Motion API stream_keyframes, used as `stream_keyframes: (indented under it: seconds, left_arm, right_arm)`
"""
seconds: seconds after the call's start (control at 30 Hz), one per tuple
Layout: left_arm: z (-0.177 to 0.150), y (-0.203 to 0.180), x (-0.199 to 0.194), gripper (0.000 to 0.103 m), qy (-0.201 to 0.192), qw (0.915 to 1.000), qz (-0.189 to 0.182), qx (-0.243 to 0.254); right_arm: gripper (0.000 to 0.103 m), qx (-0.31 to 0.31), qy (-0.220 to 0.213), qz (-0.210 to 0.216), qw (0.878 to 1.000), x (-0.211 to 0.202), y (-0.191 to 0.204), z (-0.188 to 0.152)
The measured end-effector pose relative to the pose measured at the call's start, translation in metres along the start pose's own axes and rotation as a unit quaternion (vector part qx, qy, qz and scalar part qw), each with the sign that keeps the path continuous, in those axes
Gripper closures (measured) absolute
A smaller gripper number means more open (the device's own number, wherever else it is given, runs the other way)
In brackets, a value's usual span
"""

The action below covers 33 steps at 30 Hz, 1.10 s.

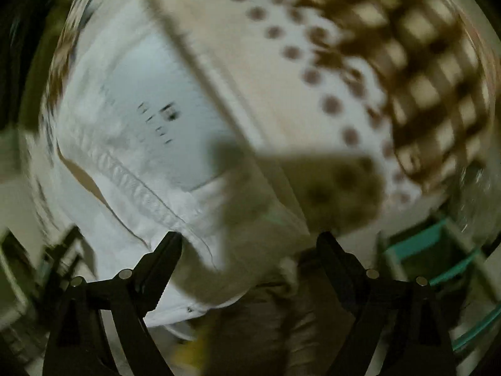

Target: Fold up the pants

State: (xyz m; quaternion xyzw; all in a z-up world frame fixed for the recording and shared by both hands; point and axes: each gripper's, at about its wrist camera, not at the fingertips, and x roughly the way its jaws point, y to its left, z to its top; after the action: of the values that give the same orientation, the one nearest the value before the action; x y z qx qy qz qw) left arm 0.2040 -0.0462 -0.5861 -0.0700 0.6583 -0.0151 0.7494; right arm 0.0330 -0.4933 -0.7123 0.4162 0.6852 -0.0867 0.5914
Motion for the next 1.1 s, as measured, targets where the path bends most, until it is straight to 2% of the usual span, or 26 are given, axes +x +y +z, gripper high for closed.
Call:
stream_keyframes:
  seconds: [0.03,0.07,0.1,0.13,0.17,0.2,0.33,0.4,0.47,0.5,0.57,0.6,0.63,0.67,0.77,0.8,0.83,0.9,0.97,1.0,1.03,1.1]
  left_arm:
    - [-0.001,0.001,0.0,0.006,0.001,1.0,-0.002,-0.003]
    - [-0.004,0.001,-0.002,0.006,0.0,1.0,-0.004,-0.006]
    - [-0.008,0.002,-0.002,0.006,0.0,1.0,-0.004,-0.006]
    - [-0.012,0.003,-0.003,0.006,0.001,1.0,-0.004,-0.005]
    - [-0.015,0.002,-0.003,0.006,0.002,1.0,-0.004,-0.003]
    - [-0.017,0.001,-0.003,0.006,0.003,1.0,-0.004,0.0]
    - [-0.028,-0.004,0.0,0.006,0.007,0.9998,-0.011,0.011]
    - [-0.033,-0.013,0.003,0.006,0.006,0.9997,-0.009,0.02]
    - [-0.035,-0.019,0.006,0.006,0.007,0.9997,-0.01,0.021]
    - [-0.034,-0.018,0.006,0.006,0.009,0.9997,-0.015,0.018]
    - [-0.035,-0.016,0.006,0.006,0.01,0.9995,-0.028,0.01]
    - [-0.037,-0.015,0.005,0.006,0.009,0.9991,-0.04,0.006]
    - [-0.037,-0.011,0.005,0.006,0.01,0.9988,-0.048,0.004]
    - [-0.04,-0.01,0.006,0.006,0.013,0.9982,-0.058,0.0]
    - [-0.049,-0.006,0.014,0.006,0.031,0.9962,-0.081,-0.009]
    - [-0.049,-0.007,0.015,0.006,0.036,0.9956,-0.086,-0.012]
    - [-0.052,-0.005,0.018,0.006,0.042,0.9947,-0.093,-0.013]
    - [-0.056,-0.008,0.022,0.006,0.051,0.9935,-0.1,-0.013]
    - [-0.055,-0.014,0.023,0.006,0.056,0.9929,-0.104,-0.008]
    - [-0.055,-0.013,0.025,0.006,0.058,0.9928,-0.105,-0.007]
    - [-0.055,-0.013,0.026,0.006,0.06,0.992,-0.111,-0.008]
    - [-0.055,-0.014,0.029,0.006,0.061,0.9908,-0.12,-0.014]
  right_arm:
    - [0.019,0.02,0.009,0.029,0.999,0.005,-0.007,0.0]
    - [0.03,0.035,0.004,0.065,0.997,0.008,-0.012,-0.001]
    - [0.052,0.04,-0.008,0.072,0.997,0.006,-0.013,-0.002]
    - [0.061,0.031,-0.034,0.058,0.997,-0.002,-0.008,-0.006]
    - [0.075,0.013,-0.058,0.032,0.998,-0.012,-0.003,-0.012]
    - [0.082,0.01,-0.074,0.03,0.997,-0.023,-0.003,-0.019]
    - [0.083,0.003,-0.097,0.032,0.995,-0.052,-0.007,-0.042]
    - [0.082,-0.006,-0.084,0.02,0.996,-0.048,-0.013,-0.044]
    - [0.077,-0.001,-0.048,0.03,0.998,-0.025,-0.019,-0.036]
    - [0.067,0.012,-0.036,0.039,0.999,-0.019,-0.028,-0.031]
    - [0.052,0.025,-0.026,0.104,0.994,-0.013,-0.036,-0.029]
    - [0.036,0.019,-0.021,0.145,0.989,-0.012,-0.038,-0.031]
    - [0.026,0.009,-0.017,0.158,0.987,-0.01,-0.036,-0.031]
    - [0.023,-0.008,-0.004,0.155,0.988,-0.003,-0.033,-0.032]
    - [0.023,-0.049,0.048,0.155,0.986,0.028,-0.018,-0.034]
    - [0.023,-0.056,0.053,0.159,0.984,0.035,-0.014,-0.034]
    - [0.024,-0.063,0.047,0.162,0.984,0.037,-0.009,-0.035]
    - [0.024,-0.09,0.022,0.142,0.985,0.032,0.008,-0.042]
    - [0.038,-0.116,-0.014,0.132,0.984,0.017,0.02,-0.049]
    - [0.049,-0.119,-0.027,0.137,0.983,0.006,0.021,-0.052]
    - [0.054,-0.118,-0.035,0.146,0.982,-0.001,0.02,-0.054]
    - [0.057,-0.123,-0.045,0.159,0.979,-0.008,0.02,-0.053]
